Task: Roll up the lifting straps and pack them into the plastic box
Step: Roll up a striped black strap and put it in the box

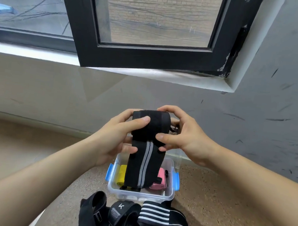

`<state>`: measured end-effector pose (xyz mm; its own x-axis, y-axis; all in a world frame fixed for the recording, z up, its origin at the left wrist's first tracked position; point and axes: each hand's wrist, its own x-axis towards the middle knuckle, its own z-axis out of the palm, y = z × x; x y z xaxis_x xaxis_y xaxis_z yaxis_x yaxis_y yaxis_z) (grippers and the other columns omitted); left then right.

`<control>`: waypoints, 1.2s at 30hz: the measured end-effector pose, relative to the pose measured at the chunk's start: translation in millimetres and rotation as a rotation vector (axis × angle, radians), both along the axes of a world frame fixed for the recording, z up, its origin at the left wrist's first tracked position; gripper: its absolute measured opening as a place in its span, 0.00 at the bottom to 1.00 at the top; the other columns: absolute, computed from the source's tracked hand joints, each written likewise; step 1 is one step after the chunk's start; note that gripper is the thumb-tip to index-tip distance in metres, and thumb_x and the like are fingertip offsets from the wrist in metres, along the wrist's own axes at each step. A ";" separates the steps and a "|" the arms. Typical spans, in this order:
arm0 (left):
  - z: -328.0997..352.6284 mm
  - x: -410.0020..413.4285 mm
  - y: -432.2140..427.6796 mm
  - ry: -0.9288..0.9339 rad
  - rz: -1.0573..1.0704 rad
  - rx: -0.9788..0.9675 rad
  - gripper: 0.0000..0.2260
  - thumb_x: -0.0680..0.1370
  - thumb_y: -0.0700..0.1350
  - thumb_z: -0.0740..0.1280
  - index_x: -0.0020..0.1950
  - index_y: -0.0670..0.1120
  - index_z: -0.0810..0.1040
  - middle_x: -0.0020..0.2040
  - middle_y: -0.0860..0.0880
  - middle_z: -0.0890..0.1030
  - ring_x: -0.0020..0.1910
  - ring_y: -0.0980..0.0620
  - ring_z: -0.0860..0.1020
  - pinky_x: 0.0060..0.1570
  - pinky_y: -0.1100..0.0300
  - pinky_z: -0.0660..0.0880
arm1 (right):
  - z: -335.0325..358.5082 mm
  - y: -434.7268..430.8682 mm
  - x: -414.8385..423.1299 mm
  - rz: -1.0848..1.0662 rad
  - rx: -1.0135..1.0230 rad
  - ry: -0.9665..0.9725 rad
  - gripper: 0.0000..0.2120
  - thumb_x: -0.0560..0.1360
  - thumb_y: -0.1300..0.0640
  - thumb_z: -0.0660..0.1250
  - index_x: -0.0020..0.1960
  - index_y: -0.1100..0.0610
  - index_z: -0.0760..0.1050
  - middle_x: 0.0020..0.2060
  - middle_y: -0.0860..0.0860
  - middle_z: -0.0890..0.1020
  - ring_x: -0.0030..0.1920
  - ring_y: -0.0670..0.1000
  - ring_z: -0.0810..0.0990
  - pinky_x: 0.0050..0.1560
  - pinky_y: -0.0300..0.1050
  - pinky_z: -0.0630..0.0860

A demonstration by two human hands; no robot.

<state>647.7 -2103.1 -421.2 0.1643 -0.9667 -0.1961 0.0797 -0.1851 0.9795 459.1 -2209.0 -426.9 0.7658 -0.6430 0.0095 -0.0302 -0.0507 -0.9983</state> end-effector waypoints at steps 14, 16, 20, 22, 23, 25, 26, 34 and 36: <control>-4.3 3.1 3.5 -0.099 0.005 -0.195 0.20 0.78 0.40 0.73 0.67 0.56 0.77 0.58 0.50 0.84 0.46 0.51 0.85 0.32 0.62 0.76 | 6.1 6.3 6.1 -0.024 0.244 0.078 0.18 0.77 0.43 0.69 0.64 0.49 0.78 0.55 0.53 0.83 0.53 0.55 0.86 0.39 0.48 0.82; -4.4 3.4 3.8 -0.132 -0.019 -0.184 0.23 0.78 0.40 0.73 0.70 0.58 0.74 0.59 0.51 0.83 0.47 0.50 0.85 0.32 0.61 0.77 | 5.6 4.4 4.8 -0.029 0.265 0.059 0.18 0.76 0.46 0.71 0.64 0.50 0.78 0.52 0.52 0.84 0.51 0.55 0.87 0.37 0.46 0.81; -4.1 4.1 3.6 -0.080 -0.046 -0.082 0.27 0.77 0.46 0.75 0.72 0.61 0.70 0.58 0.49 0.84 0.52 0.48 0.85 0.29 0.61 0.76 | 3.9 -0.2 4.1 -0.033 0.306 -0.019 0.20 0.76 0.54 0.73 0.66 0.51 0.76 0.53 0.54 0.84 0.52 0.58 0.86 0.38 0.45 0.81; -2.5 3.9 3.9 -0.028 -0.058 -0.036 0.28 0.75 0.51 0.76 0.71 0.62 0.71 0.58 0.48 0.85 0.53 0.46 0.86 0.28 0.60 0.76 | 3.0 -2.2 3.8 -0.038 0.289 -0.042 0.21 0.75 0.58 0.73 0.67 0.51 0.74 0.53 0.56 0.84 0.52 0.59 0.86 0.40 0.45 0.82; -1.4 3.6 4.0 -0.007 -0.054 -0.015 0.27 0.74 0.53 0.76 0.70 0.63 0.71 0.58 0.48 0.85 0.52 0.44 0.86 0.29 0.59 0.77 | 2.5 -3.3 3.4 -0.035 0.276 -0.051 0.21 0.76 0.60 0.73 0.67 0.51 0.74 0.52 0.57 0.84 0.52 0.59 0.86 0.41 0.46 0.82; 0.6 2.5 4.9 0.006 -0.045 0.016 0.24 0.74 0.58 0.75 0.68 0.64 0.74 0.60 0.48 0.83 0.52 0.42 0.86 0.32 0.57 0.78 | 1.6 -4.4 2.3 -0.021 0.255 -0.064 0.23 0.75 0.65 0.73 0.67 0.51 0.73 0.51 0.57 0.84 0.53 0.59 0.86 0.44 0.48 0.82; 0.9 2.0 5.2 0.009 -0.039 0.021 0.23 0.74 0.59 0.74 0.68 0.63 0.74 0.60 0.49 0.83 0.51 0.42 0.87 0.33 0.56 0.78 | 1.2 -4.7 2.0 -0.012 0.244 -0.069 0.24 0.75 0.66 0.73 0.68 0.51 0.73 0.52 0.57 0.83 0.53 0.59 0.86 0.46 0.48 0.82; -3.2 4.2 2.7 0.056 0.009 -0.062 0.17 0.79 0.44 0.71 0.66 0.57 0.77 0.52 0.47 0.85 0.47 0.48 0.85 0.35 0.59 0.77 | 2.1 -4.4 1.7 0.005 0.139 -0.030 0.27 0.73 0.66 0.75 0.67 0.48 0.73 0.59 0.60 0.78 0.54 0.59 0.85 0.49 0.53 0.83; -4.1 3.9 2.1 0.054 0.006 -0.089 0.19 0.78 0.41 0.71 0.66 0.57 0.77 0.54 0.44 0.84 0.47 0.48 0.85 0.37 0.60 0.79 | 4.4 -4.4 1.5 -0.007 0.175 -0.001 0.24 0.73 0.55 0.74 0.67 0.47 0.74 0.60 0.59 0.79 0.54 0.57 0.85 0.48 0.53 0.83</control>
<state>651.6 -2101.0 -425.3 0.1614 -0.9798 -0.1182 0.1335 -0.0969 0.9863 460.7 -2213.4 -422.5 0.7617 -0.6398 -0.1019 -0.0285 0.1241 -0.9919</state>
